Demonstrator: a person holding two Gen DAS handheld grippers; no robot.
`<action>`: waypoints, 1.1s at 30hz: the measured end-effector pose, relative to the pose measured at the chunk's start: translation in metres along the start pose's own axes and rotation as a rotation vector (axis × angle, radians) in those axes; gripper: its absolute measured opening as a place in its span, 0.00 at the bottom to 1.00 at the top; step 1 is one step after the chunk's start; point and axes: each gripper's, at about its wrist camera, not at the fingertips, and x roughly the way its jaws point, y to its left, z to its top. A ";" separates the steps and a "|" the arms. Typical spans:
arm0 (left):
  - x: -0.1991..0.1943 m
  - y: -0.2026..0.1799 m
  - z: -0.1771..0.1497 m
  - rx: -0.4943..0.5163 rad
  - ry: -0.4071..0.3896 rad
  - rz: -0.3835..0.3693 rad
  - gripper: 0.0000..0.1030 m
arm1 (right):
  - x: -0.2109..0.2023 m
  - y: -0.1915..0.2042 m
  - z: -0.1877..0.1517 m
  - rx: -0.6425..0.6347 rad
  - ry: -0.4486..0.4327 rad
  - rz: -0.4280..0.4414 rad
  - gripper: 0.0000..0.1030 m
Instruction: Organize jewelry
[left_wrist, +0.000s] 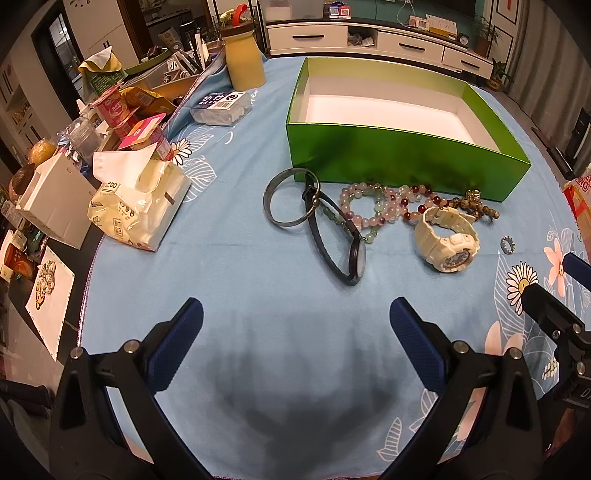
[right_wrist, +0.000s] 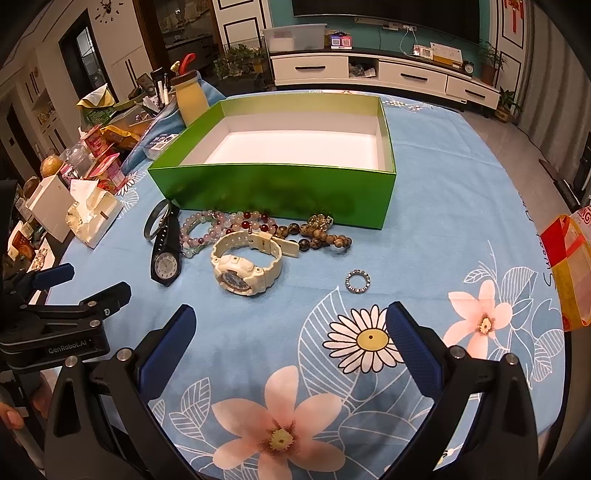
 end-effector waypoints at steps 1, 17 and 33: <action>0.000 0.000 0.000 0.000 0.000 -0.001 0.98 | 0.000 0.000 0.000 0.000 0.000 0.000 0.99; -0.002 -0.003 0.000 0.006 0.000 0.000 0.98 | -0.002 0.001 -0.001 -0.003 -0.002 0.003 0.99; -0.003 -0.007 -0.001 0.017 0.001 -0.013 0.98 | -0.002 0.001 -0.001 -0.001 -0.005 0.005 0.99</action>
